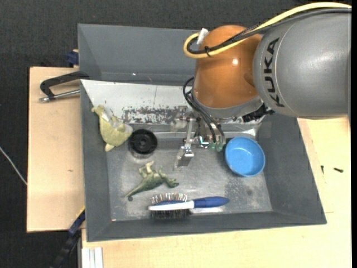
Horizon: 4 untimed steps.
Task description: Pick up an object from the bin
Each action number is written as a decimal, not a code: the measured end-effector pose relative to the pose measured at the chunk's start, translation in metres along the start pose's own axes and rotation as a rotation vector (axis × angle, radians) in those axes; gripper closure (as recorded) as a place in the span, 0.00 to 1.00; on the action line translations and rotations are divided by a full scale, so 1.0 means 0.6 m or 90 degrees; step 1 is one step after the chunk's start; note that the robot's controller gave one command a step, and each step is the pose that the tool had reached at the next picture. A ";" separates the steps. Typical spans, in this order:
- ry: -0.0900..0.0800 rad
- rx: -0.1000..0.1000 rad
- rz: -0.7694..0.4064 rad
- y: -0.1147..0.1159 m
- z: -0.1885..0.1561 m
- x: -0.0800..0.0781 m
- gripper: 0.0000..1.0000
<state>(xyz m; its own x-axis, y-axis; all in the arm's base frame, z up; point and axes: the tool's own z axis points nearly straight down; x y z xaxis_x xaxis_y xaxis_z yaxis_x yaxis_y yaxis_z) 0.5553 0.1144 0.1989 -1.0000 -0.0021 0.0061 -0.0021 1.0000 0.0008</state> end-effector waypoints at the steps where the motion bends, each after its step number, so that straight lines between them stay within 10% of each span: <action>1: -0.001 0.000 0.041 0.052 0.207 0.023 0.00; 2: -0.004 -0.001 0.042 0.050 0.200 0.020 1.00; 4: -0.011 -0.003 0.059 0.104 -0.099 -0.008 1.00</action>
Offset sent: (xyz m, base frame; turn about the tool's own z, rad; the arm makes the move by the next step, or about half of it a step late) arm -0.0133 0.0296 -0.1212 0.0663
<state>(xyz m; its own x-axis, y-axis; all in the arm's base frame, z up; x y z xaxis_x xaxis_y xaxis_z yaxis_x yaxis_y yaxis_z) 0.5603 0.1769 0.2585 -0.9958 0.0904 -0.0111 0.0903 0.9959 0.0060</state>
